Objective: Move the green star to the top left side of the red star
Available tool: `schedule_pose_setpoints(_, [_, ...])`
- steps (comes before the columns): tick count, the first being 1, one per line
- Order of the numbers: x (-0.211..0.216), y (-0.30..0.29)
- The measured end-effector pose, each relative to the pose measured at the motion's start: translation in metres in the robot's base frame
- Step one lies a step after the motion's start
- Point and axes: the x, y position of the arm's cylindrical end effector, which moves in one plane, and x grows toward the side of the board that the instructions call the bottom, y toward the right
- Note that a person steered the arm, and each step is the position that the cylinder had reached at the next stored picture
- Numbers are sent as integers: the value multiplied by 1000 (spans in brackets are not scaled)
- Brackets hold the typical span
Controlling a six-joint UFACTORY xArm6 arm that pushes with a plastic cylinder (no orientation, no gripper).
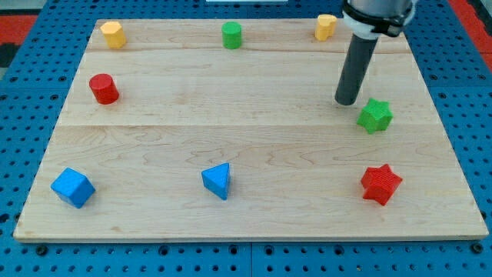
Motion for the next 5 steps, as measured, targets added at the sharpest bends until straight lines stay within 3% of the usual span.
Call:
schedule_pose_setpoints(1, [0,64])
schedule_pose_setpoints(2, [17,76])
schedule_pose_setpoints(3, [42,6])
schedule_pose_setpoints(4, [25,4])
schedule_pose_setpoints(5, [24,-47])
